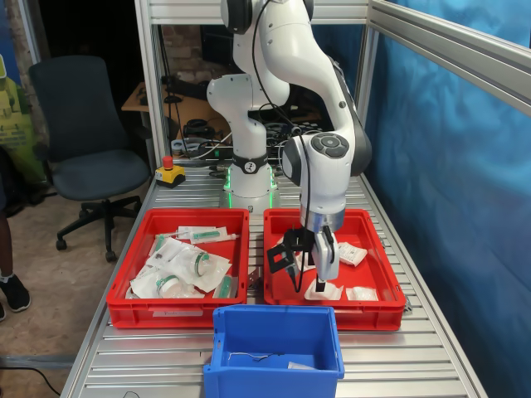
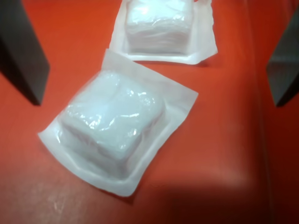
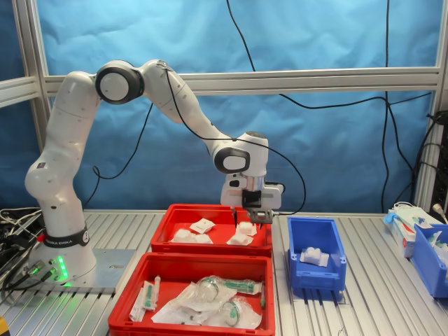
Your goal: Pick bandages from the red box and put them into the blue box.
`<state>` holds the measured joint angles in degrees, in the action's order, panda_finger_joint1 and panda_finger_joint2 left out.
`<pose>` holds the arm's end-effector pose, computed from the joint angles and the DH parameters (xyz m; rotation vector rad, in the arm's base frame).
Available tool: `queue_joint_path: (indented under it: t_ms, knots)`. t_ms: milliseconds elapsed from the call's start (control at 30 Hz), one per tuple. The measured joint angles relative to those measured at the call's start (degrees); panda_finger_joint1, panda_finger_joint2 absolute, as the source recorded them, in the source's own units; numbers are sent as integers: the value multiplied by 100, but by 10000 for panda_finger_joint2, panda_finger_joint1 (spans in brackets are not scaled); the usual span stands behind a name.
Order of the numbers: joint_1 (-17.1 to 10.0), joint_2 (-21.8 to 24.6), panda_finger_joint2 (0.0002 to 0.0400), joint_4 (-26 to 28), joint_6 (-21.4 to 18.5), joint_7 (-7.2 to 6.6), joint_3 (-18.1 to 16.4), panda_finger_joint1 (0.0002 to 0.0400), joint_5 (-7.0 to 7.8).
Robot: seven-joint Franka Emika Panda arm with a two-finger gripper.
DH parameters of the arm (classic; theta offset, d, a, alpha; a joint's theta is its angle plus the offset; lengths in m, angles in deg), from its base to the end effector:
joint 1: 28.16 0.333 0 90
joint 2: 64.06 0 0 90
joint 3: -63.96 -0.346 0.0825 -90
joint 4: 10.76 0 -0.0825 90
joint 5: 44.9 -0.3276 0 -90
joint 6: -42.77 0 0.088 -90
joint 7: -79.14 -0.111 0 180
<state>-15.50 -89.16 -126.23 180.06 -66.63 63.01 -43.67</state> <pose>0.5588 0.1344 0.2949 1.2714 -2.8099 -0.0051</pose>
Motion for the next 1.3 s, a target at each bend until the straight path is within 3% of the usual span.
queue_joint_path:
  t_ms: [1300]
  knots:
    - [156,-524,400,1,408,0,10,400,0]
